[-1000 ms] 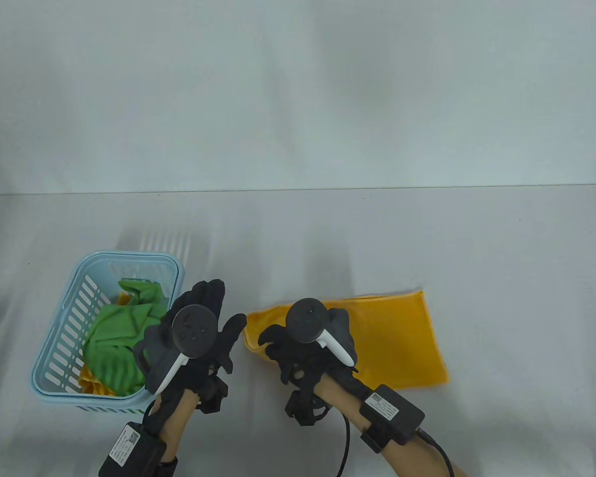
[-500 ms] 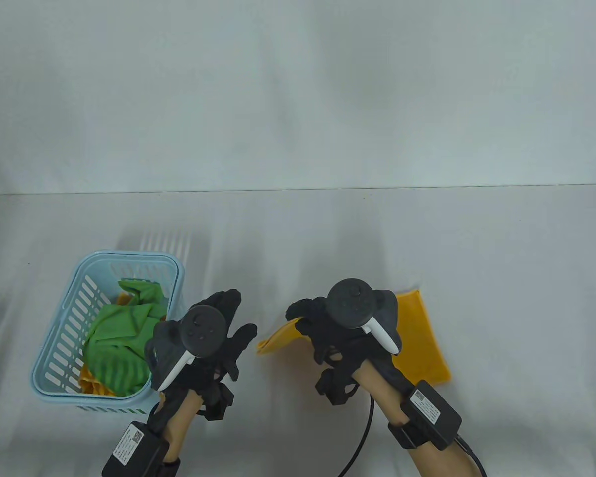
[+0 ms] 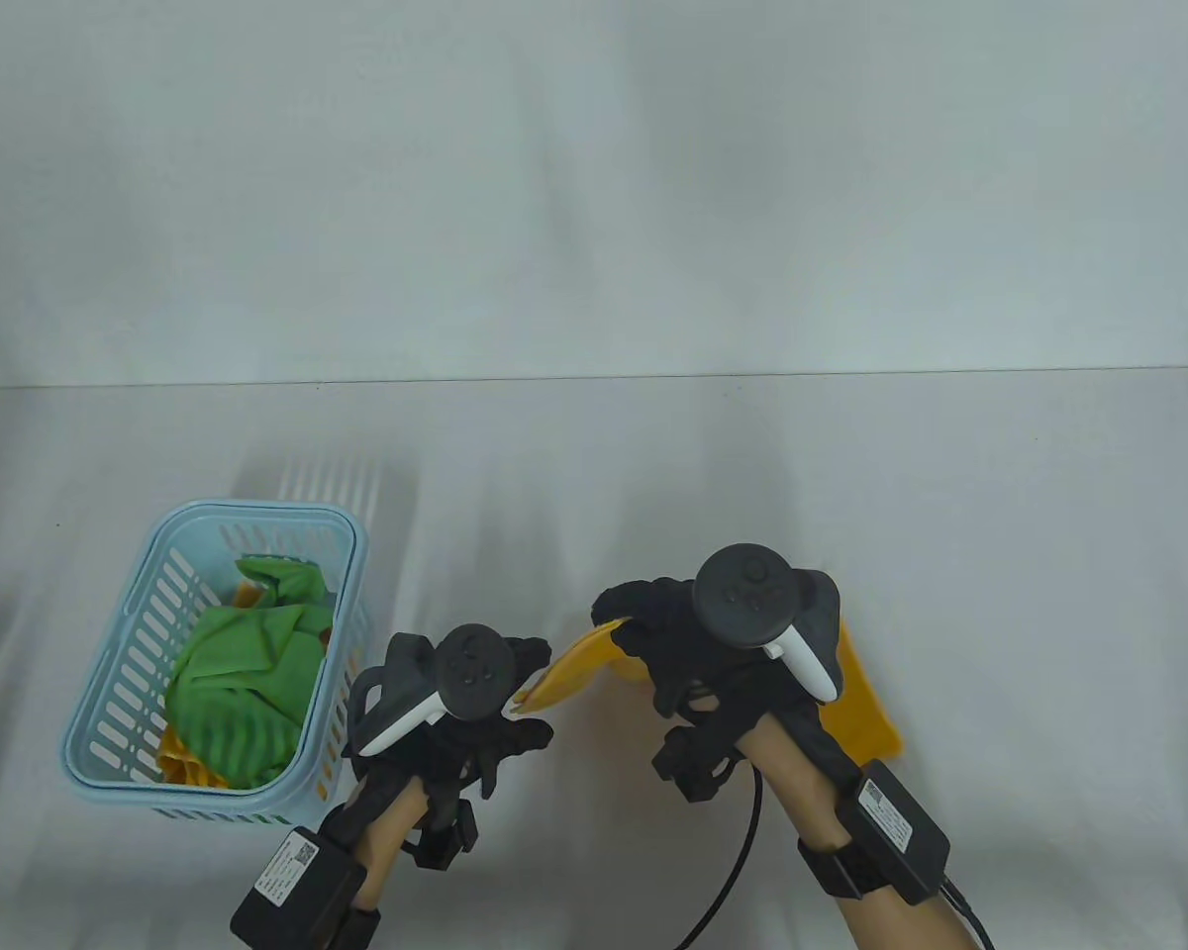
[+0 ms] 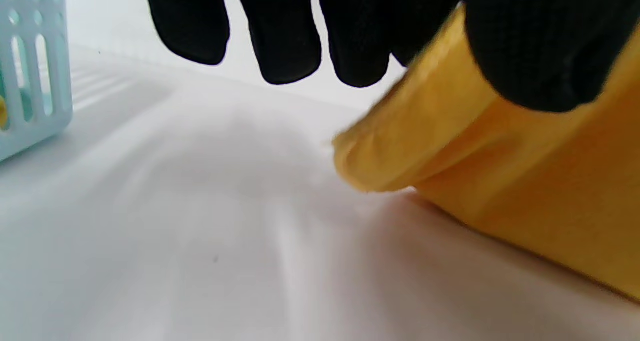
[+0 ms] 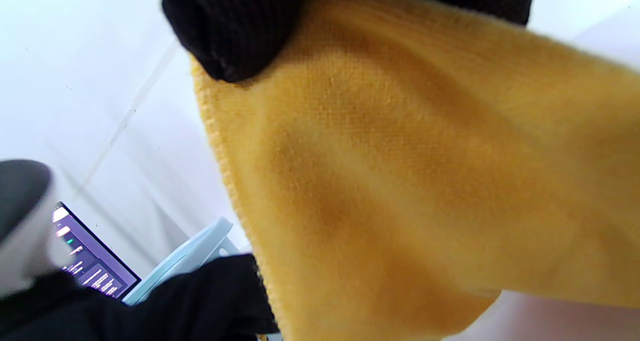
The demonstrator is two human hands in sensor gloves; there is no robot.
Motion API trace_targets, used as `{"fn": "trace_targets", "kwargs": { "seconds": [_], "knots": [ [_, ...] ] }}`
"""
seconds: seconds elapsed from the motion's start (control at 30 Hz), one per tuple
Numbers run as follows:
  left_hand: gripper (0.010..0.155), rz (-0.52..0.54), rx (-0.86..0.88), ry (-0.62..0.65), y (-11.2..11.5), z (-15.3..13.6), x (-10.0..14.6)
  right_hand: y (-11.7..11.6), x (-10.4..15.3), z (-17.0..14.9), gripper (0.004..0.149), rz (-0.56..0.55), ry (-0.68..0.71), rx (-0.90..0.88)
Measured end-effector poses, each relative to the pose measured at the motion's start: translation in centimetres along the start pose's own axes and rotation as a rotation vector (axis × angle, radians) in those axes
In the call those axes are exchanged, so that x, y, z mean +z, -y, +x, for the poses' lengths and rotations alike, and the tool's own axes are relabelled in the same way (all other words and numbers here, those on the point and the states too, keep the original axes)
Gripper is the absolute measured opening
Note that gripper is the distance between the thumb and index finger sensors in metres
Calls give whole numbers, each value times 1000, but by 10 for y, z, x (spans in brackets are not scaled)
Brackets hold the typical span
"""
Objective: Roll square towel into towel roll
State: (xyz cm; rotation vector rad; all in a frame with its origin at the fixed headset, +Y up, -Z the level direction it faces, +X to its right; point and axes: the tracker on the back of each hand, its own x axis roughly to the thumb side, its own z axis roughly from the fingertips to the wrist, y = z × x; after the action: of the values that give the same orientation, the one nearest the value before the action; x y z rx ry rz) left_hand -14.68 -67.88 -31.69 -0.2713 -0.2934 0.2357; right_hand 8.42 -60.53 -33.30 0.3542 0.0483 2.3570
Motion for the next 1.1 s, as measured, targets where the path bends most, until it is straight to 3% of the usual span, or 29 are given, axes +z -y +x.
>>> {"fn": "trace_targets", "kwargs": {
  "seconds": [0.4,0.7,1.1],
  "knots": [
    [47,-48,80,-38,14,-7,-13,10,2,0,39,-15,7,-62],
    [39,-20,103,-30,7,-7,-9,18,2,-7,39,-49,-12,-102],
    [44,185,302,-66,-28,-21,9,44,1,-30,39,-138,-79,-246]
  ]
}}
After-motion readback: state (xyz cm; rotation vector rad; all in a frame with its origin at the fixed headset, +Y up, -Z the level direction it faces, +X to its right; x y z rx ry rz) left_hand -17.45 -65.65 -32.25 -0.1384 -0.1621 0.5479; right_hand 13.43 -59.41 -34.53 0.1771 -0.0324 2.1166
